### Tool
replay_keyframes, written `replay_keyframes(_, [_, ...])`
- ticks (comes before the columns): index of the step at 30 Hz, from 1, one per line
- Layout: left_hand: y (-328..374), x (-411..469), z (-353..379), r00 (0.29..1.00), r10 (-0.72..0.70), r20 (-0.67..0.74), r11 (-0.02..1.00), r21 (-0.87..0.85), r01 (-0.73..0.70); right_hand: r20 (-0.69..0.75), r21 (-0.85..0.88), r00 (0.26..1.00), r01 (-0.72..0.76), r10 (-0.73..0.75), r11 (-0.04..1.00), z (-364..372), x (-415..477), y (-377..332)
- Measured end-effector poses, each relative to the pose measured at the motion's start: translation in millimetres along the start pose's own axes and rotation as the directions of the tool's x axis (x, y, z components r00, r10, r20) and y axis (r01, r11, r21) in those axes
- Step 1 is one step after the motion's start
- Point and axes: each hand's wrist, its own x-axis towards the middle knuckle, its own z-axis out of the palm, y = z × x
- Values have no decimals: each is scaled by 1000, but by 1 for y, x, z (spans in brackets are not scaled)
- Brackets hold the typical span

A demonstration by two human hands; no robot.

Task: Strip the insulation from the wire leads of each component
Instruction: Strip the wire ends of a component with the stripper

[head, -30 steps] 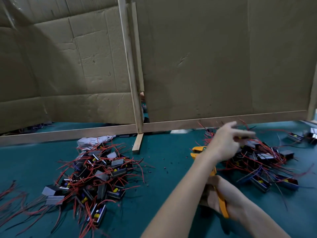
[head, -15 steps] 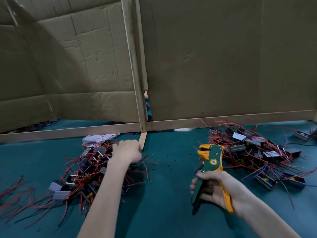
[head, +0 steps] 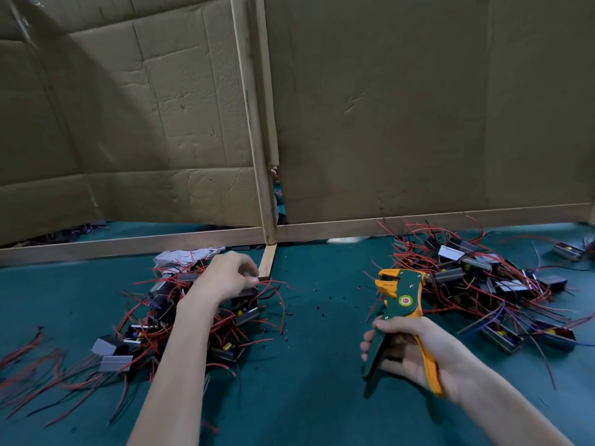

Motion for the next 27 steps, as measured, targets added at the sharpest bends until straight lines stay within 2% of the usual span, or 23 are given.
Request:
replay_keyframes(3, [6, -3, -5, 995, 80, -57, 995, -53, -83, -4, 1, 1000, -4, 4, 1000, 0, 0, 0])
replay_keyframes(7, [23, -8, -13, 938, 223, -266, 961, -101, -257, -6, 7, 1000, -2, 2, 1000, 0, 0, -1])
replay_keyframes(11, [43, -13, -12, 884, 302, -358, 861, -296, -414, -7, 12, 1000, -1, 1, 1000, 2, -1, -1])
replay_keyframes(13, [55, -13, -1, 881, 344, -326, 817, -358, -451, -9, 18, 1000, 6, -6, 1000, 2, -1, -1])
replay_keyframes(16, [72, -11, 27, 886, 409, -219, 812, -356, -463, -22, 25, 999, 26, -25, 999, 3, -2, -1])
replay_keyframes(19, [76, -6, 54, 879, 475, 24, 841, -307, -446, -42, 17, 997, 59, -58, 998, 2, -1, -2])
replay_keyframes(22, [67, -4, 65, 850, 451, 271, 892, -159, -423, -56, 15, 995, 79, -78, 997, -1, -1, -4])
replay_keyframes(24, [60, -3, 63, 858, 416, 301, 909, -165, -383, -62, 23, 994, 88, -87, 996, -2, -1, -5])
replay_keyframes(27, [55, -2, 53, 908, 353, 223, 920, -257, -295, -57, 16, 994, 99, -98, 995, -2, -2, -6])
